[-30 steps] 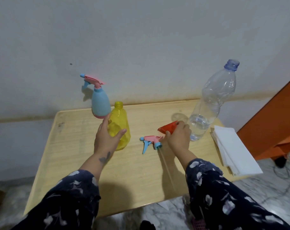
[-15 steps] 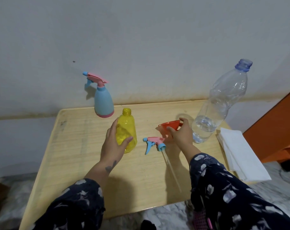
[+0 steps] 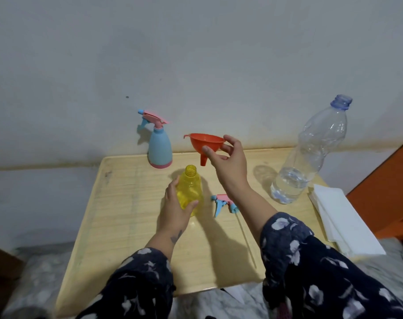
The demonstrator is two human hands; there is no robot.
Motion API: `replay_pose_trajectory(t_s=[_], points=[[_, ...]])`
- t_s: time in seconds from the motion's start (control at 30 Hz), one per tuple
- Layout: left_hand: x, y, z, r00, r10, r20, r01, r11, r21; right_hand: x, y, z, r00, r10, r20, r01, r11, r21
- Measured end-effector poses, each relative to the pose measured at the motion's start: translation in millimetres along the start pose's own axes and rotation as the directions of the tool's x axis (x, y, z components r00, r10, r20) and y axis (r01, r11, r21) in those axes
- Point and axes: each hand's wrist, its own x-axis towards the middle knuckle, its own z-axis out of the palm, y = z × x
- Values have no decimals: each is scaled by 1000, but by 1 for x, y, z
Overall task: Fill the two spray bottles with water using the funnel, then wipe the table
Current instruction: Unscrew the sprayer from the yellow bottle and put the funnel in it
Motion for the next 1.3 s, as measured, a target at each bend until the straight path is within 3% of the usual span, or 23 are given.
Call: replay_pose_trajectory(t_s=[0.53,0.7,0.9,1.13,1.3], points=[[5,4,1,999,-36,11,36,999,-29,-43,20,20,990,-59,125,62,998,-18],[5,2,-1,999,-10,32,10,1000,-7,-40,35,-6,983,10,182,29,978,-205],[4,-1,2,999,-14,43,15,1000,-12,-25,66,-91,990,139,34,-110,894,-434],[-3,5,4,1000,-9,27,9,1000,-18,-2,77,-184,952,-6,-307,-179,803,-569],[-5,16,3,999,-17,-35,15,997,-78,25,73,-204,964,67,-258,-177,883,-434]])
